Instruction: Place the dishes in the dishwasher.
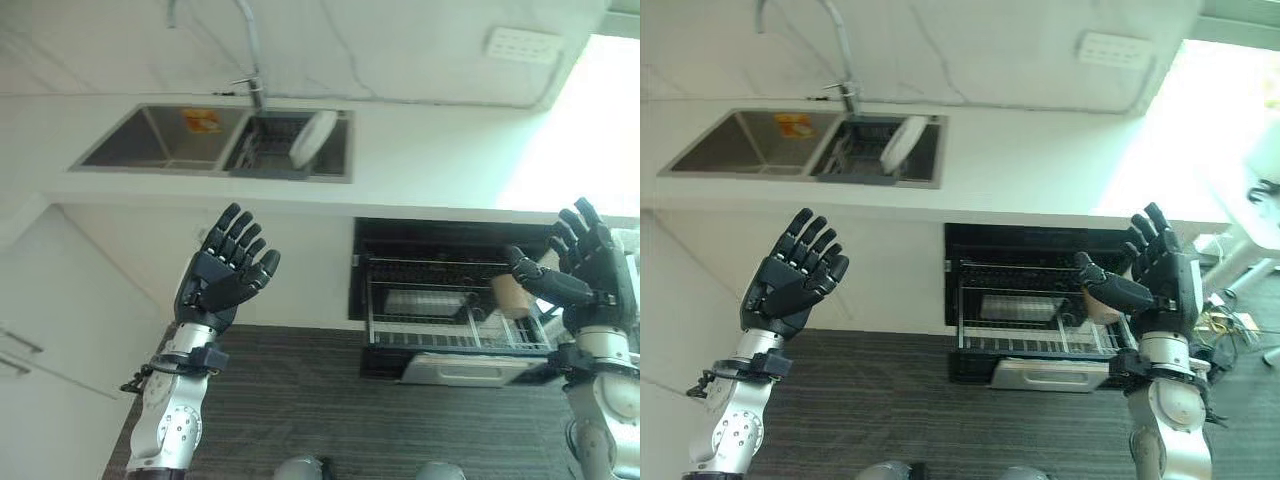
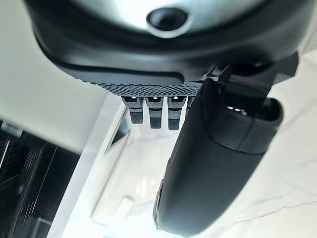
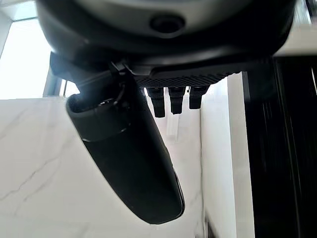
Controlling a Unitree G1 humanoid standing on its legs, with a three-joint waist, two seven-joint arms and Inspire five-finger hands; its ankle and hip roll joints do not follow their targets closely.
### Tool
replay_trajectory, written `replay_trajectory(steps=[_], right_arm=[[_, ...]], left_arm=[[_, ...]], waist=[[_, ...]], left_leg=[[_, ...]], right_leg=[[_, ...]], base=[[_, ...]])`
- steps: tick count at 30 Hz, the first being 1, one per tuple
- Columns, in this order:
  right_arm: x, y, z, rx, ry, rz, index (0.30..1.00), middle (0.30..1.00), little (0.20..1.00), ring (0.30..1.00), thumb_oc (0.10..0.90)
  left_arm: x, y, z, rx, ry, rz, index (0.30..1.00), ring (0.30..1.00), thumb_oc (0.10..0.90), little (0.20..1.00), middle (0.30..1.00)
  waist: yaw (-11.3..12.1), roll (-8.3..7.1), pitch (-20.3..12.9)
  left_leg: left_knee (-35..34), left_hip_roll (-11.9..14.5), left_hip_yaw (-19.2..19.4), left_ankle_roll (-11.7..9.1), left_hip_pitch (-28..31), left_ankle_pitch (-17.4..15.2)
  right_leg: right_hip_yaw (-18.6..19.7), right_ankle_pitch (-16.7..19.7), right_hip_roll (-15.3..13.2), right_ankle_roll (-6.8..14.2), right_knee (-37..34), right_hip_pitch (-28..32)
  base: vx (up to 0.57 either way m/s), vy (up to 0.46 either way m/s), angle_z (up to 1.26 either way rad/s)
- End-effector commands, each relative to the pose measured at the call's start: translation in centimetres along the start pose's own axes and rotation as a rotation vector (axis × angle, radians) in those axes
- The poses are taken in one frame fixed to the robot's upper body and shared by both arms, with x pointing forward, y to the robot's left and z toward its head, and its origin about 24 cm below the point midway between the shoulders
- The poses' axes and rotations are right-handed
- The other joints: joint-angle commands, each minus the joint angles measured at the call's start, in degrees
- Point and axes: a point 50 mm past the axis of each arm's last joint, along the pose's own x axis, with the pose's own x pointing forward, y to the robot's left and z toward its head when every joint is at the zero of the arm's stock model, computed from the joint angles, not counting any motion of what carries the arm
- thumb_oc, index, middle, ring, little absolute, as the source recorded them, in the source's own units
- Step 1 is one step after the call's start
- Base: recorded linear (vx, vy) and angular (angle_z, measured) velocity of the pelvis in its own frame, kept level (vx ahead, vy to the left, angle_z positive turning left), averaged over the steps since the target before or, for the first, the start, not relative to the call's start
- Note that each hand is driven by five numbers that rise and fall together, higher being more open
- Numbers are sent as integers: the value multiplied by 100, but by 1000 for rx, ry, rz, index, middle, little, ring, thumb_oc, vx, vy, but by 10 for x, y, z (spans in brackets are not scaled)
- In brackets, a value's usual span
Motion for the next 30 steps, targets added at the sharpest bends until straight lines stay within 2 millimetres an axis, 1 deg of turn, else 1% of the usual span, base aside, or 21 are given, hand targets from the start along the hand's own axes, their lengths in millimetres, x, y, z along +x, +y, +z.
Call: replay_trajectory(steps=[1, 2, 3, 5, 9, 10, 11, 12, 15, 18, 19, 20, 21, 22, 23, 24, 25, 26, 28, 29, 30], right_arm=[[25, 5, 62, -48, -315, 48, 900, 900, 900, 900, 800], [27, 7, 61, -66, -311, 50, 900, 900, 900, 900, 800], [28, 7, 62, -72, -310, 50, 900, 900, 900, 900, 800], [30, 6, 65, -82, -318, 51, 900, 900, 900, 900, 800], [26, -1, 67, -70, -332, 58, 900, 900, 900, 900, 800], [25, -1, 67, -63, -331, 57, 900, 900, 900, 900, 800], [23, -1, 66, -56, -330, 57, 900, 900, 900, 900, 800], [21, -1, 64, -46, -327, 60, 900, 900, 900, 900, 800], [23, 6, 62, -42, -325, 63, 900, 900, 900, 900, 800], [29, 15, 62, -38, -324, 81, 900, 900, 900, 900, 800], [30, 17, 62, -31, -323, 94, 900, 900, 900, 900, 800], [30, 18, 62, -33, -321, 100, 900, 900, 900, 900, 800], [30, 18, 61, -41, -317, 111, 900, 900, 900, 900, 800], [30, 18, 61, -48, -314, 115, 900, 900, 900, 900, 800], [29, 18, 61, -63, -311, 120, 900, 900, 900, 900, 800], [29, 18, 61, -66, -311, 122, 900, 900, 900, 900, 800], [29, 16, 62, -61, -307, 139, 900, 900, 900, 900, 800], [28, 14, 61, -77, -301, 149, 900, 900, 900, 900, 800], [28, 15, 59, -62, -295, 158, 900, 900, 900, 900, 800], [30, 19, 59, -57, -293, 171, 900, 900, 900, 900, 800], [30, 21, 59, -54, -290, 181, 900, 900, 900, 900, 800]], left_arm=[[16, -31, 53, 154, -205, -221, 900, 900, 800, 900, 900], [18, -33, 53, 160, -203, -242, 900, 900, 800, 900, 900], [19, -34, 53, 163, -203, -248, 900, 900, 800, 900, 900], [19, -38, 53, 173, -208, -273, 900, 900, 800, 900, 900], [18, -43, 52, 171, -208, -281, 900, 900, 800, 900, 900], [17, -44, 51, 174, -206, -282, 900, 900, 800, 900, 900], [16, -44, 51, 187, -204, -283, 900, 900, 800, 900, 900], [15, -44, 50, 208, -200, -281, 900, 900, 800, 900, 900], [15, -45, 49, 235, -193, -283, 900, 900, 800, 900, 900], [18, -46, 49, 249, -196, -264, 900, 900, 800, 900, 900], [19, -46, 49, 242, -198, -257, 900, 900, 800, 900, 900], [19, -46, 49, 239, -199, -255, 900, 900, 800, 900, 900], [18, -46, 49, 224, -200, -257, 900, 900, 800, 900, 900], [18, -47, 49, 212, -202, -260, 900, 900, 800, 900, 900], [18, -48, 48, 193, -209, -261, 900, 900, 800, 900, 900], [18, -49, 49, 188, -213, -261, 900, 900, 800, 900, 900], [17, -50, 51, 170, -234, -263, 900, 900, 800, 900, 900], [15, -50, 52, 149, -247, -260, 900, 900, 800, 900, 900], [15, -49, 51, 160, -248, -250, 900, 900, 800, 900, 900], [14, -48, 51, 168, -245, -242, 900, 900, 800, 900, 900], [12, -47, 51, 181, -242, -234, 900, 900, 800, 900, 900]], waist=[[57, 24, -147], [52, 2, -154], [39, -10, -151], [-34, -111, -118], [-163, -227, -55], [-177, -253, -46], [-196, -254, -43], [-196, -223, -53], [-160, -205, -94], [-112, -187, -181], [-97, -185, -206], [-88, -186, -210], [-73, -200, -218], [-70, -223, -213], [-69, -268, -197], [-59, -331, -174], [-54, -409, -81], [-77, -441, -17], [-108, -458, 18], [-94, -388, 0], [-85, -288, 23]], left_leg=[[-745, 683, 5, -765, 660, -197], [-745, 626, 58, -718, 642, -203], [-745, 606, 60, -712, 639, -207], [-745, 456, 74, -673, 677, -238], [-745, 349, 11, -702, 761, -293], [-745, 318, 7, -709, 779, -303], [-745, 283, -3, -694, 802, -324], [-745, 289, -8, -687, 810, -311], [-745, 231, -36, -680, 855, -317], [-745, 203, 18, -693, 927, -310], [-745, 190, 63, -724, 975, -253], [-745, 171, 71, -747, 1001, -230], [-745, 155, 124, -869, 1086, -35], [-745, 165, 183, -952, 1142, 181], [-745, 205, 265, -1131, 1214, 706], [-745, 184, 324, -1215, 1276, 984], [113, 353, 334, -1438, 934, 1435], [643, 635, 298, -1517, 477, 1604], [314, 854, 489, -1445, 394, 1541], [-612, 942, 590, -1413, 459, 1607], [-745, 1100, 550, -1410, 285, 1455]], right_leg=[[-978, -863, 900, 253, -238, 813], [-1044, -951, 1137, 244, -246, 796], [-1054, -959, 1235, 243, -255, 776], [-1065, -954, 1656, 200, -415, 606], [-1000, -935, 1957, 117, -1129, 451], [-982, -998, 1947, 96, -1129, 391], [-965, -963, 1939, 104, -1129, 344], [-992, -970, 1950, 88, -1129, 389], [-947, -1204, 2018, 4, -1129, 468], [-865, -1634, 2126, -145, -1129, 593], [-792, -1850, 2180, -225, -1129, 660], [-746, -1929, 2208, -261, -1129, 689], [-685, -2159, 2218, -368, -1129, 754], [-666, -2240, 2206, -419, -1129, 785], [-631, -2322, 2165, -498, -1129, 836], [-610, -2343, 2109, -540, -1129, 855], [-592, -2393, 2039, -661, -1129, 899], [-509, -2401, 2036, -732, -1129, 932], [-357, -2430, 2031, -710, -1129, 939], [-211, -2476, 2082, -626, -1129, 934], [-124, -2517, 2165, -570, -1129, 961]], base=[[57, 439, -17], [32, 231, -30], [38, 188, -37], [47, 127, 5], [74, -15, 17], [105, -78, 6], [121, -68, 23], [170, -92, 40], [164, -141, 20], [193, -139, 7], [205, -148, -2], [249, -183, 2], [207, -159, -5], [242, -185, -7], [160, -149, -17], [148, -191, -22], [110, -185, -37], [128, -152, -46], [167, 15, -24], [221, 182, -29], [279, 300, -46]])
